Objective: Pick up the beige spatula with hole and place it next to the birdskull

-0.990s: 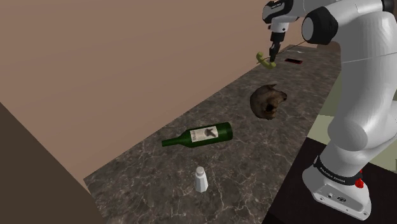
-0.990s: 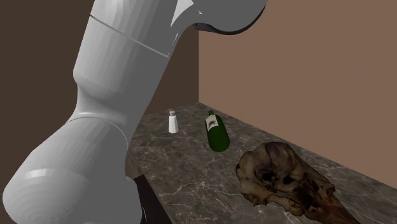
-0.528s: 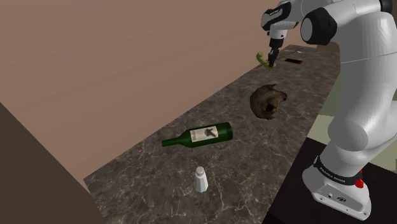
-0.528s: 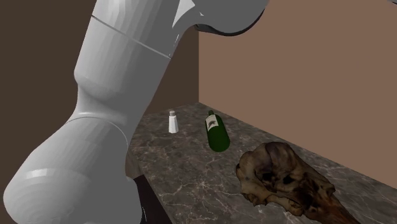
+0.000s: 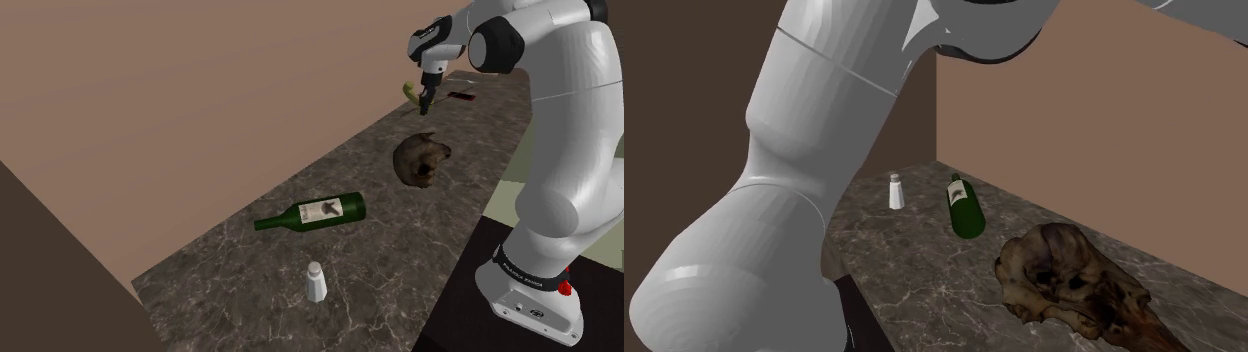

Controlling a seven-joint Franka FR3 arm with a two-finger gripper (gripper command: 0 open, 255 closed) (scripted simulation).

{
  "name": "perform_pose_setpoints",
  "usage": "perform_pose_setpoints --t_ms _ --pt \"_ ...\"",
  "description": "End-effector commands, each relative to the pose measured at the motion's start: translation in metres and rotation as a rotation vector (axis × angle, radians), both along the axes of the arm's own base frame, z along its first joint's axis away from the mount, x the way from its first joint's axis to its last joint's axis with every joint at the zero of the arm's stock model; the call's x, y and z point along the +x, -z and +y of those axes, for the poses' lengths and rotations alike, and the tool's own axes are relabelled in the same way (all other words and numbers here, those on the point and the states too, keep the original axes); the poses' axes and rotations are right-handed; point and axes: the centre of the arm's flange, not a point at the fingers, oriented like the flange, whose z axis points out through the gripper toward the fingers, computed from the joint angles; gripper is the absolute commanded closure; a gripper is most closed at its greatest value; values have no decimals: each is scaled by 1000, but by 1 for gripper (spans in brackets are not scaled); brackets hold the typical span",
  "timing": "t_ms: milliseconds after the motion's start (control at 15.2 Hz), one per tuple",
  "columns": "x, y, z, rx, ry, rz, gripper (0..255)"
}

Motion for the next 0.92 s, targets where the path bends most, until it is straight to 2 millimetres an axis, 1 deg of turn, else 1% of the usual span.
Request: perform_pose_setpoints --t_ms 0,792,858 --pt "0 11 0 0 0 0 255" --pt "0 74 0 0 0 0 255" --pt "0 76 0 0 0 0 255"
